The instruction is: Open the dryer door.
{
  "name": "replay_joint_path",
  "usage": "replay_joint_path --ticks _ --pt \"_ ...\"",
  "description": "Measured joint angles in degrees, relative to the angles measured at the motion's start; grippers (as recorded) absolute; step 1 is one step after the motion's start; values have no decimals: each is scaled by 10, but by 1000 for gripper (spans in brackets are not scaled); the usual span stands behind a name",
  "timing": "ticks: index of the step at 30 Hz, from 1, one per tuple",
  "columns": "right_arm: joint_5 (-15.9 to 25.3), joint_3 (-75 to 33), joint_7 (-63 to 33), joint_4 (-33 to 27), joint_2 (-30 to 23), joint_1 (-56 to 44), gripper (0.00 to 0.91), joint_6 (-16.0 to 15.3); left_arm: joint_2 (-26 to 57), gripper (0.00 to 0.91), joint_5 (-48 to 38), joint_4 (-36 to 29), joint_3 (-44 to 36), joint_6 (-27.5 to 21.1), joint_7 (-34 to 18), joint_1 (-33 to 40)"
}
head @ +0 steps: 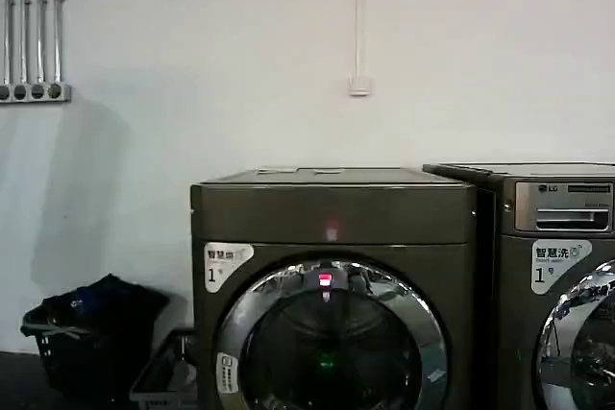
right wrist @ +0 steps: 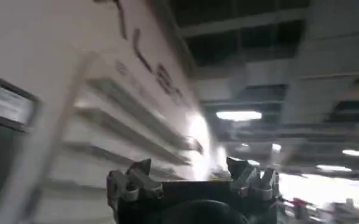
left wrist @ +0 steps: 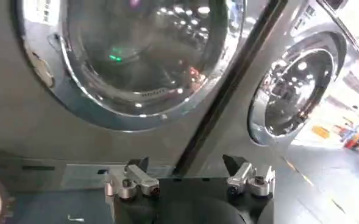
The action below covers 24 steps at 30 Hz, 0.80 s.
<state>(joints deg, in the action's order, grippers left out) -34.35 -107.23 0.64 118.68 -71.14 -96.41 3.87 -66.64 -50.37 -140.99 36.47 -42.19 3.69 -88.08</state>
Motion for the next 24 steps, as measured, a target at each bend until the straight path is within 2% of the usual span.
replay_joint_path --ticks 8,24 --pt "11 127 9 22 54 31 907 7 -30 907 7 -26 56 0 0 -38" --pt "21 431 41 47 138 131 907 84 -88 907 20 -52 144 0 1 -97"
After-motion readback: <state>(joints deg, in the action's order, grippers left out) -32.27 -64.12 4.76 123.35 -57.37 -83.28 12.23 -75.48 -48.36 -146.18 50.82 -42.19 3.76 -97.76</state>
